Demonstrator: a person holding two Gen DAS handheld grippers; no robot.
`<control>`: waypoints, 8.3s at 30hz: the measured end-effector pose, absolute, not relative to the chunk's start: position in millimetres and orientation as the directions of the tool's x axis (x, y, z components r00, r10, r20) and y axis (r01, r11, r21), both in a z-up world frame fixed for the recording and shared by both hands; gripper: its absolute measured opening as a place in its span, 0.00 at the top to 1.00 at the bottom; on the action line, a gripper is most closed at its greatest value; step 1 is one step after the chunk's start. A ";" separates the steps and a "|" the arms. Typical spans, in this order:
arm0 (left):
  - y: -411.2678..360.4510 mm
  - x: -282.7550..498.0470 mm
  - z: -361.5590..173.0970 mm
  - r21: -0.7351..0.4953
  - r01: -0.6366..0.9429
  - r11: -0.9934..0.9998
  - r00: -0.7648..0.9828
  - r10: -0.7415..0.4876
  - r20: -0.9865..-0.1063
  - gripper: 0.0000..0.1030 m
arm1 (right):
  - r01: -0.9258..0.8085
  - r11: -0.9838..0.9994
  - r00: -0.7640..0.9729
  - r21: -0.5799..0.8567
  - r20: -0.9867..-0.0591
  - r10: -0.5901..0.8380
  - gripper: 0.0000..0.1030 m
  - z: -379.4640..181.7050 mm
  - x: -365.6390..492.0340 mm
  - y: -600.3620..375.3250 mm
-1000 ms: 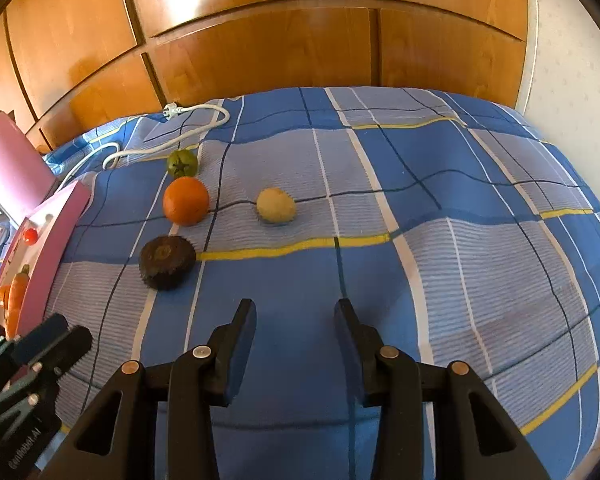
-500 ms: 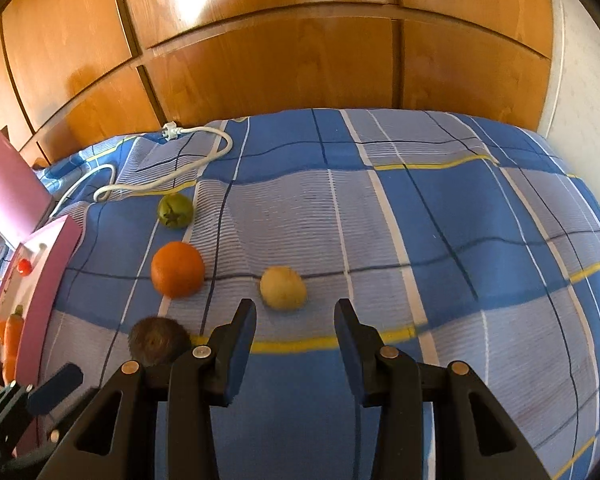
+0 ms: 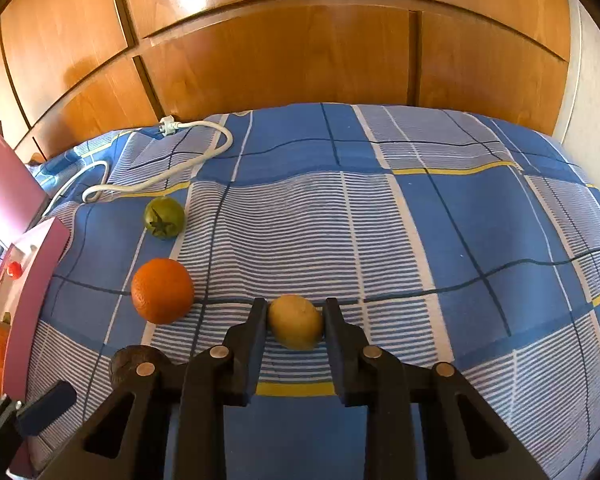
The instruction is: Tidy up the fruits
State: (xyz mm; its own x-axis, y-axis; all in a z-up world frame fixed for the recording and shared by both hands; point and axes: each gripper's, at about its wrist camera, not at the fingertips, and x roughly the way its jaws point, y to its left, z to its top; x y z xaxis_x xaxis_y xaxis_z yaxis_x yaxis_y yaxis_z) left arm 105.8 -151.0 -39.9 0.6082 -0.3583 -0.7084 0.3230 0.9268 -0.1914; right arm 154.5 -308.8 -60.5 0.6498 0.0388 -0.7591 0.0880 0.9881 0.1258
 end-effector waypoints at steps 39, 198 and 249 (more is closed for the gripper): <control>-160.6 121.5 -58.6 -0.170 0.296 0.940 0.574 -0.318 -0.754 0.60 | 0.072 0.989 0.658 0.133 -0.751 0.053 0.72 -68.2 154.6 -316.0; 61.4 45.1 -4.5 -0.192 -0.143 0.971 0.752 -0.019 -0.659 0.58 | -0.345 0.911 0.588 0.225 -0.704 0.397 0.67 -4.0 87.7 -82.3; -60.0 45.5 -9.2 -0.093 0.124 0.988 0.697 -0.154 -0.700 0.58 | 0.010 0.972 0.670 0.233 -0.723 0.167 0.67 -35.2 63.2 -232.2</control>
State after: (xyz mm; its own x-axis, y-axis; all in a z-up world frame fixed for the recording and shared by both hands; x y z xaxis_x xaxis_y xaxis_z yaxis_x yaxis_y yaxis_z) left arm 45.5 -60.0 -9.2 0.6970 -0.1535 -0.7005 0.1243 0.9879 -0.0928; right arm 63.2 -232.2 -35.2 0.6699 0.1667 -0.7235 0.0096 0.9724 0.2330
